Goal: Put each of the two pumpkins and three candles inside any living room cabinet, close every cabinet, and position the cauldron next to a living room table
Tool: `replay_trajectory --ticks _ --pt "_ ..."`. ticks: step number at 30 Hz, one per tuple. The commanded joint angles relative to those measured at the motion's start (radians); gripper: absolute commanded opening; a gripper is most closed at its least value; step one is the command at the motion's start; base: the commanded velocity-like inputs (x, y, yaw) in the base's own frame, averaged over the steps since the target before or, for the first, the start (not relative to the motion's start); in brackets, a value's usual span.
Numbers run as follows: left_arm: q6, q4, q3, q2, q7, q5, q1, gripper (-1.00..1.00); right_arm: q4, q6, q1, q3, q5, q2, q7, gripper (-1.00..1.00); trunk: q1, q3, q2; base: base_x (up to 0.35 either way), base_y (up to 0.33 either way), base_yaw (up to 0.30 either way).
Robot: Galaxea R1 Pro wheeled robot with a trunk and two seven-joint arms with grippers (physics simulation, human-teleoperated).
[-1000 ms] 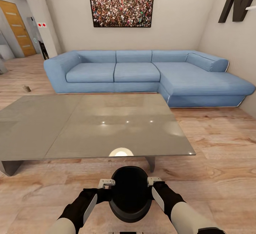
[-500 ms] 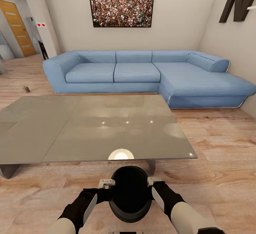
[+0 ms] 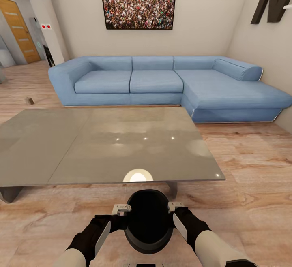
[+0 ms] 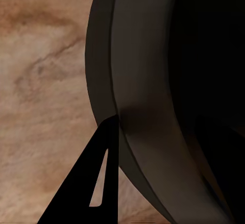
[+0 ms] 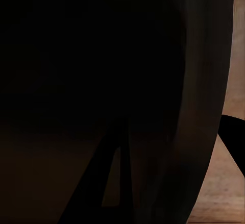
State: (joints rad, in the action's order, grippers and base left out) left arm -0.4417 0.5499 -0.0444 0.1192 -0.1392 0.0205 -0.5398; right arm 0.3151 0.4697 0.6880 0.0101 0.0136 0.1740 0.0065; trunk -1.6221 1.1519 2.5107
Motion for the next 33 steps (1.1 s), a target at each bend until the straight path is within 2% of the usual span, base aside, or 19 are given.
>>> replay_trajectory --ticks 1,33 --pt "-0.008 0.001 -0.003 -0.001 -0.002 0.029 0.0 -1.0 0.004 -0.025 0.001 0.013 0.016 -0.001 0.001 -1.0 0.0 0.005 0.001 0.0 0.0 0.0" --pt "-0.008 0.001 -0.003 0.0 -0.002 0.03 0.0 -1.0 0.004 -0.024 0.001 0.013 0.016 -0.001 0.001 -1.0 0.0 0.005 0.001 0.016 0.0 0.0"
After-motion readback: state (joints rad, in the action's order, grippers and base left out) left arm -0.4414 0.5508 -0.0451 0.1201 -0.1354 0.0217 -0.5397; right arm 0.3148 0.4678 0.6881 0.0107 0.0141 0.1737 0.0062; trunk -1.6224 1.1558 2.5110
